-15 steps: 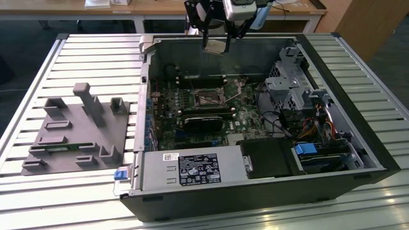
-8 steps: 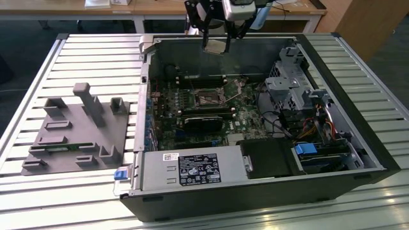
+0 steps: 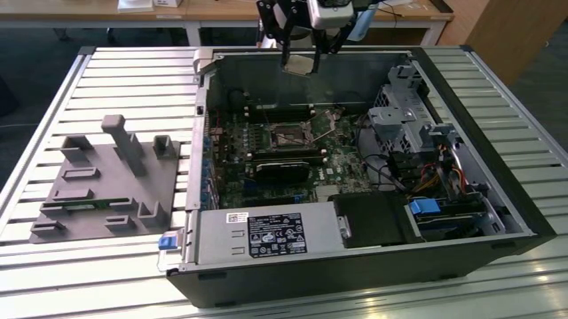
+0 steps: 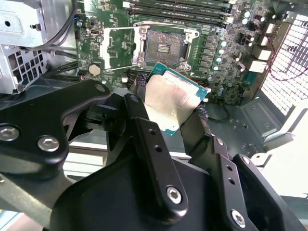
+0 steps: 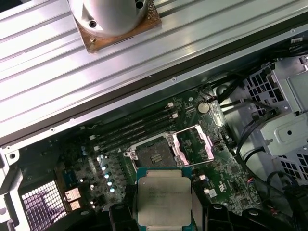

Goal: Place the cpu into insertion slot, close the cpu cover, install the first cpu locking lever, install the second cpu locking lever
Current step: 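Place the cpu into insertion slot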

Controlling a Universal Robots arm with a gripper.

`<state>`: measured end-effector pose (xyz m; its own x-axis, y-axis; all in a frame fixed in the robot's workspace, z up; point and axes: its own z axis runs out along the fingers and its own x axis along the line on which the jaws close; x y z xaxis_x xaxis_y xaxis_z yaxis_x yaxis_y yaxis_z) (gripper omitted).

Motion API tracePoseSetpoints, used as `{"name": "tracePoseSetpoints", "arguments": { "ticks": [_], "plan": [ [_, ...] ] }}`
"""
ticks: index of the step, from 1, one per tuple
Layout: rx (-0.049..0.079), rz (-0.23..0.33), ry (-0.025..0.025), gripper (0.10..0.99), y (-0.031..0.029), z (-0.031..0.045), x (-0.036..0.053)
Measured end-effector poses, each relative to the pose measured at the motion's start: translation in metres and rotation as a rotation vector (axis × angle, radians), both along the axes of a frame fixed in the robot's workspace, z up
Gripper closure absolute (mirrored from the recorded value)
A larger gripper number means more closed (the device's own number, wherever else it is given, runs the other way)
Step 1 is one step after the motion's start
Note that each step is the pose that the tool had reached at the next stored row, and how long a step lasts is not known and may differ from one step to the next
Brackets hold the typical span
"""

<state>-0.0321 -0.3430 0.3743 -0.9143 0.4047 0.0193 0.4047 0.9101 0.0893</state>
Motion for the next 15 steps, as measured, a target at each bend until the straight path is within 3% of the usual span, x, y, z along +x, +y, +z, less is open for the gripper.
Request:
{"name": "tracePoseSetpoints", "arguments": {
  "ticks": [15],
  "plan": [
    [0.000,-0.039,0.0000,0.549,0.0000,-0.0001,0.0000]
  ]
}}
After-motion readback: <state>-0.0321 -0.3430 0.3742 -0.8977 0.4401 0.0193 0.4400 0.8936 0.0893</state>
